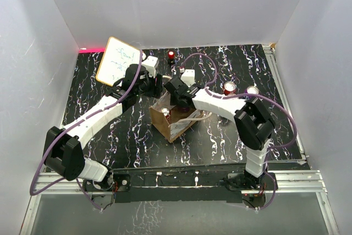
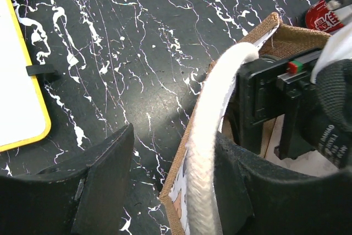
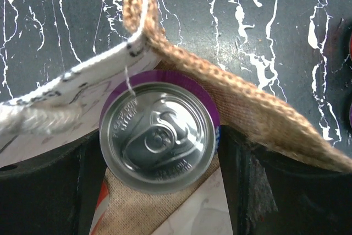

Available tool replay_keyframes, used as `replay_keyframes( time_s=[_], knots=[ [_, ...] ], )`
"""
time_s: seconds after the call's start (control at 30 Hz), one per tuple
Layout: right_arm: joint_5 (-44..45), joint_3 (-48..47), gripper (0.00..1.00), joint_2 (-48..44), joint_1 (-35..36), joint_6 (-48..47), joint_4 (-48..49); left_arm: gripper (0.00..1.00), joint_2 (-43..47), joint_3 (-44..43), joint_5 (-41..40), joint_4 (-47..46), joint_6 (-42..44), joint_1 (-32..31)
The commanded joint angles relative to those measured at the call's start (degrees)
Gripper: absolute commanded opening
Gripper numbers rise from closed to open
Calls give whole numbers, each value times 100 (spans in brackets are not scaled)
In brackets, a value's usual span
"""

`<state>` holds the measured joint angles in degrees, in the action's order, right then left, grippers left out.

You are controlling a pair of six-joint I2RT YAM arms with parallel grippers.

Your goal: Take the beverage out of the canvas bag

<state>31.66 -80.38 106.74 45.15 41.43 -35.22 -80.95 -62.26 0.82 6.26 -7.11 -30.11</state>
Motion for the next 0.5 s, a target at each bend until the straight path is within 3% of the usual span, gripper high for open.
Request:
replay_keyframes(
  time_s=[0.0, 0.27, 0.47],
  knots=[
    [468, -339, 80, 315, -23, 48, 304, 55, 200, -223, -55, 15, 48, -12],
    [874, -571, 81, 684, -25, -348, 336, 55, 189, -219, -51, 12, 53, -4],
    [662, -386, 52, 357, -23, -519, 579, 55, 185, -227, -38, 13, 52, -8]
  ],
)
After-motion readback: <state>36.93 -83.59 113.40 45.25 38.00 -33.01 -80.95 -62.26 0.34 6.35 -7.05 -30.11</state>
